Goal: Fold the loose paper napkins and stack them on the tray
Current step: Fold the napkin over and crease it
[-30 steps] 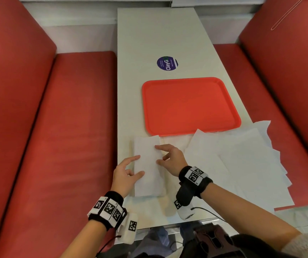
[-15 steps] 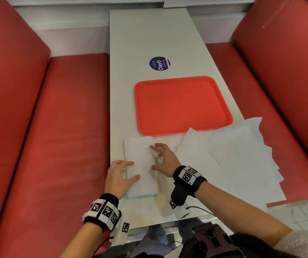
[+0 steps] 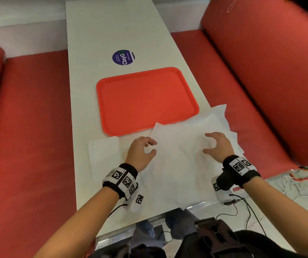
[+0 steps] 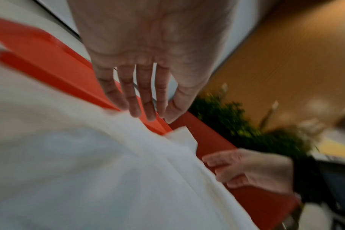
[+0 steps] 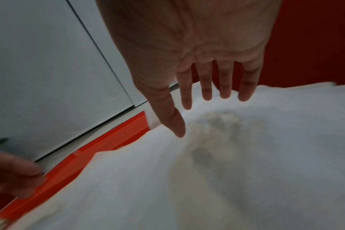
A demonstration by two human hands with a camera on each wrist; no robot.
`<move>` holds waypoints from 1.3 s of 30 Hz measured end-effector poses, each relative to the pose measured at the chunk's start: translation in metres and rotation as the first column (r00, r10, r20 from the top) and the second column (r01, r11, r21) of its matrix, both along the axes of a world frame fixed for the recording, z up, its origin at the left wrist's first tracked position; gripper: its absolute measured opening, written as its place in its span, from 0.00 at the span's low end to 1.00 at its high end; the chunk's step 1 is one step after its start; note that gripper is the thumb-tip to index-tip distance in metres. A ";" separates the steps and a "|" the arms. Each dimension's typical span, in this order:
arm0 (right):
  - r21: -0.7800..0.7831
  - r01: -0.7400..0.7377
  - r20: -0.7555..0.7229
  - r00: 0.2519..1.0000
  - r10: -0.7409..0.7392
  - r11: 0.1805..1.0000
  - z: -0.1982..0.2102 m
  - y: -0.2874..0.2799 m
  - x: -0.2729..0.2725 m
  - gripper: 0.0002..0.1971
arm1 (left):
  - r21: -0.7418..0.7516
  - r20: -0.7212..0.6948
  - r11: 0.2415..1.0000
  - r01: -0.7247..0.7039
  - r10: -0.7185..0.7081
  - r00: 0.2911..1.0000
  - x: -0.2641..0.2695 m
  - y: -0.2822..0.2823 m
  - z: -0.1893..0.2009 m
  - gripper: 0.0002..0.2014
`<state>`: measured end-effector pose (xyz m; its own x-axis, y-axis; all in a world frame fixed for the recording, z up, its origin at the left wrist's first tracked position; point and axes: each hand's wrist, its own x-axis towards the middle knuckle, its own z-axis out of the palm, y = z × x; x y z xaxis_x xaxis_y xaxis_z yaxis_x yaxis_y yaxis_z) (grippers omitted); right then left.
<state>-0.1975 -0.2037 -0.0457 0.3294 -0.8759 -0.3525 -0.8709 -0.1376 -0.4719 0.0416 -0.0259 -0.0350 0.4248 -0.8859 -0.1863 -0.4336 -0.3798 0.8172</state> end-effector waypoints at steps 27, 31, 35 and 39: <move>0.074 -0.004 0.136 0.991 -0.006 0.997 -0.012 -0.038 -0.067 0.40 | 0.264 -0.111 0.959 0.102 -0.075 0.991 -0.114 -0.117 -0.009 0.16; -0.010 -0.035 0.229 0.973 0.036 0.999 -0.006 -0.051 -0.066 0.49 | 0.137 -0.367 0.979 0.154 -0.095 0.925 -0.099 -0.107 0.024 0.09; 0.146 -0.052 0.452 0.892 -0.019 0.988 0.012 -0.052 -0.048 0.45 | 0.024 -0.543 0.997 0.078 -0.053 0.838 -0.064 -0.085 0.059 0.08; 0.391 -0.160 0.568 0.817 -0.101 0.906 0.023 -0.041 -0.021 0.25 | 0.046 -0.617 0.990 -0.137 0.135 0.775 -0.029 -0.058 0.063 0.11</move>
<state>-0.2183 -0.2447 -0.0230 0.6043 -0.6826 -0.4109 -0.4280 0.1569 -0.8901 0.0126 -0.0835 0.0277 0.3353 -0.8283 -0.4489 0.2202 -0.3944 0.8922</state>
